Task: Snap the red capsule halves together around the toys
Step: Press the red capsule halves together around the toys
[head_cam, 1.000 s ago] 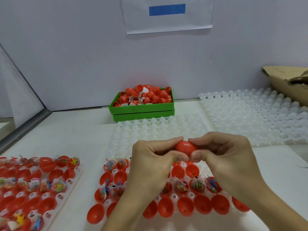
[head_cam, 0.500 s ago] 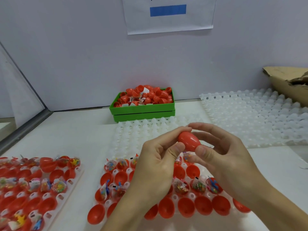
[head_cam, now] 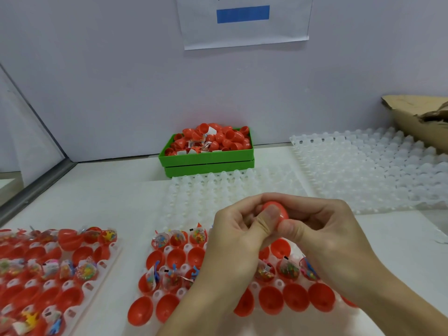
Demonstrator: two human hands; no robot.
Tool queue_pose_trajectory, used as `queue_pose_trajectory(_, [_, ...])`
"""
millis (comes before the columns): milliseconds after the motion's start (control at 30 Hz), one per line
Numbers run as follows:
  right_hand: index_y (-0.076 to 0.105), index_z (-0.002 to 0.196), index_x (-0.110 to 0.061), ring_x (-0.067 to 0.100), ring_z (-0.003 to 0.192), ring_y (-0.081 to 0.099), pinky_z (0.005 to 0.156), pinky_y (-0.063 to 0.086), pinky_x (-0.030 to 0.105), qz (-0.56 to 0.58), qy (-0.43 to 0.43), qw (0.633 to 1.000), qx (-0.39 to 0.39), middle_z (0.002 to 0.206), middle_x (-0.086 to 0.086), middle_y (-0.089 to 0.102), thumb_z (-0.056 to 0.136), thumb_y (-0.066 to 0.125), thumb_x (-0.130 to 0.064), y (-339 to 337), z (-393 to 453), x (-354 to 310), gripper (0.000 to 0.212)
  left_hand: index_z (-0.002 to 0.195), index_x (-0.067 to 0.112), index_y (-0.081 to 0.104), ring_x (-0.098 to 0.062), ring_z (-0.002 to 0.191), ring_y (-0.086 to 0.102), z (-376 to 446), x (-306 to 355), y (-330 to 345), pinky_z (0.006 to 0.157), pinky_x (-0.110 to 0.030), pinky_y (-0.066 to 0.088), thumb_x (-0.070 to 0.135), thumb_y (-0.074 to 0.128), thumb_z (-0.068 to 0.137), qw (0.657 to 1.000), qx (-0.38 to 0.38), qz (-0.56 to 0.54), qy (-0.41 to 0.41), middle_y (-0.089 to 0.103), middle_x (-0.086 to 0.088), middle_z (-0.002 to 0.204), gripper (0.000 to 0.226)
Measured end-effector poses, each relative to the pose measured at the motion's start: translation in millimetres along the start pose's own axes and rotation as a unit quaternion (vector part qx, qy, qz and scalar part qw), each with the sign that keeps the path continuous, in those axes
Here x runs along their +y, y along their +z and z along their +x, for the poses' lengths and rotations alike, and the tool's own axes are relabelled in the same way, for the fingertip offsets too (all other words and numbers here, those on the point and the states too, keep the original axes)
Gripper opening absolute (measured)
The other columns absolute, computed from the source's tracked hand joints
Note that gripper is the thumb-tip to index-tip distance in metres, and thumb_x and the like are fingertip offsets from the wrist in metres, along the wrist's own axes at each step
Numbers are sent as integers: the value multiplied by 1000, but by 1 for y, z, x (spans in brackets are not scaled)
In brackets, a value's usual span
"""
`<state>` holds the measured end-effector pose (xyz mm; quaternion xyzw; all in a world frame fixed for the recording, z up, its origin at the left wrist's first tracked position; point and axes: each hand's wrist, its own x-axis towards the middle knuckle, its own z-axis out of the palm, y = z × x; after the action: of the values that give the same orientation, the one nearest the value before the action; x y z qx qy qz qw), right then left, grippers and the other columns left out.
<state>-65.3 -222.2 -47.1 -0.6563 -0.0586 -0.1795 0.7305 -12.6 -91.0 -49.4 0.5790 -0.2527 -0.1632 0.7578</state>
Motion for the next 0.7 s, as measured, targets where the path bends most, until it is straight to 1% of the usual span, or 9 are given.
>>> queue_pose_trajectory(100, [78, 100, -18, 19, 95, 74, 80, 56, 19, -21, -11, 1000, 1, 96, 5, 78, 75, 69, 13, 2, -1, 0, 41, 96, 15, 77, -25, 97, 73, 0, -2, 0, 80, -29, 58, 23, 66, 81, 1000, 23, -6, 12, 76, -10, 96, 20])
queue_pose_trajectory(167, [79, 99, -19, 19, 95, 74, 80, 56, 20, -29, -20, 999, 1, 96, 4, 78, 75, 69, 12, 2, -2, 0, 41, 95, 16, 78, -26, 96, 73, 0, -4, 1, 80, -30, 58, 21, 64, 82, 999, 35, 0, 20, 76, -10, 94, 20])
queue_pose_trajectory(300, [77, 104, -24, 20, 97, 74, 82, 57, 23, -20, -22, 1000, 0, 98, 4, 78, 69, 72, -7, 3, -2, -2, 40, 96, 18, 78, -24, 97, 73, 0, -3, 1, 81, -29, 58, 22, 62, 85, 999, 27, -3, 32, 76, -10, 95, 19])
queue_pose_trajectory(367, [78, 103, -23, 22, 98, 74, 82, 57, 22, -12, -5, 1000, 6, 99, 5, 78, 69, 77, -12, 1, 0, -1, 36, 98, 18, 77, -25, 100, 72, 1, -3, 1, 84, -32, 58, 27, 61, 87, 1000, 17, -8, 22, 76, -11, 98, 22])
queue_pose_trajectory(433, [78, 103, -20, 25, 99, 73, 82, 57, 25, 10, 25, 1000, 10, 101, 9, 77, 70, 83, -26, 1, 3, 0, 34, 103, 16, 75, -24, 102, 71, 1, -1, 1, 88, -34, 57, 36, 57, 90, 1000, 1, 4, 10, 75, -10, 101, 30])
queue_pose_trajectory(467, [78, 104, -18, 27, 99, 73, 83, 58, 28, 24, 42, 999, 10, 102, 11, 77, 71, 85, -35, 0, 4, 1, 38, 108, 18, 73, -22, 102, 71, 1, -1, 1, 89, -34, 57, 40, 54, 91, 1000, 0, 19, 6, 75, -7, 102, 35])
queue_pose_trajectory(533, [76, 106, -15, 33, 99, 72, 85, 59, 34, 62, 73, 995, 11, 103, 16, 75, 67, 86, -47, 0, 5, 3, 51, 119, 28, 65, -17, 103, 71, -1, 0, 0, 91, -35, 57, 44, 49, 92, 998, 7, 64, 10, 74, 3, 107, 35])
queue_pose_trajectory(600, [74, 104, -11, 38, 97, 72, 82, 59, 34, 99, 98, 990, 17, 101, 22, 74, 67, 85, -50, 0, 6, 3, 55, 120, 33, 59, -16, 105, 69, -2, 2, -2, 92, -38, 57, 34, 50, 92, 992, 8, 118, 43, 69, 12, 115, 29])
queue_pose_trajectory(700, [72, 103, -4, 40, 100, 71, 83, 58, 32, 131, 120, 984, 17, 105, 25, 72, 70, 81, -54, 0, 7, 5, 61, 113, 25, 64, -12, 101, 70, -2, 6, -3, 82, -37, 60, 15, 57, 89, 982, 1, 168, 87, 70, 12, 112, 27])
